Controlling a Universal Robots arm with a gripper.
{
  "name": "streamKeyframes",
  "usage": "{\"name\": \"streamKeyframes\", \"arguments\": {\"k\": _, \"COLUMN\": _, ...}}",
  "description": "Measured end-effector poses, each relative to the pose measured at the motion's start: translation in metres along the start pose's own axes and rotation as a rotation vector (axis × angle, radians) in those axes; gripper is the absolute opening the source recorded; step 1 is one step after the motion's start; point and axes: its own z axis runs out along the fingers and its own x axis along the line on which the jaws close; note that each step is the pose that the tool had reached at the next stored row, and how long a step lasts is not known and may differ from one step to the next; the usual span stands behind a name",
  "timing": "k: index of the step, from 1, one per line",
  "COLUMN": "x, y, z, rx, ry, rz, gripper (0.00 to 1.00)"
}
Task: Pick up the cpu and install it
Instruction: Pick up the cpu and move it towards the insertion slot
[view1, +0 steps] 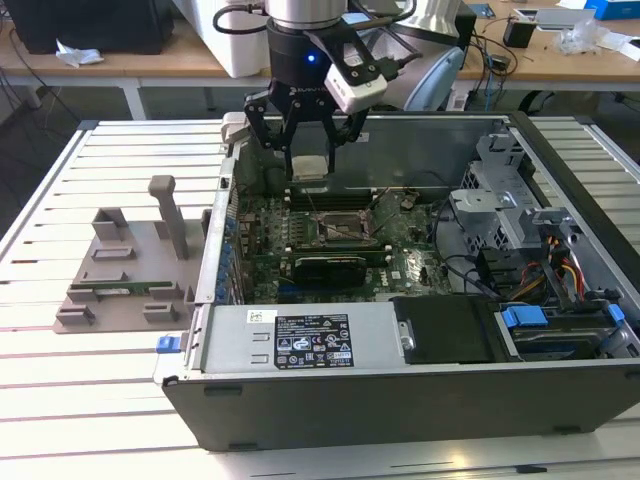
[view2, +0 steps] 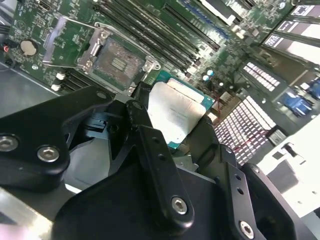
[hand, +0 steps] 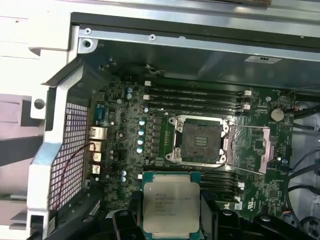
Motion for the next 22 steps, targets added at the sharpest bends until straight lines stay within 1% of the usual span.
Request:
{"name": "streamKeyframes", "arguments": {"k": 5, "x": -0.0108, "y": 0.0052, "z": 0.0037, "rx": 0.0008, "ry": 0.0007, "rz": 0.000, "gripper": 0.55}}
{"name": "streamKeyframes", "arguments": {"k": 13, "x": -0.0198, "y": 0.0094, "z": 0.0099, "rx": 0.0016, "ry": 0.0013, "rz": 0.000, "gripper": 0.55}}
{"name": "streamKeyframes", "arguments": {"k": 17, "x": -0.0247, "y": 0.0116, "z": 0.0145, "rx": 0.0023, "ry": 0.0015, "rz": 0.000, "gripper": 0.55}}
{"name": "streamKeyframes", "arguments": {"k": 22, "x": -0.0290, "y": 0.0136, "z": 0.0190, "rx": 0.0032, "ry": 0.0018, "rz": 0.000, "gripper": 0.55}}
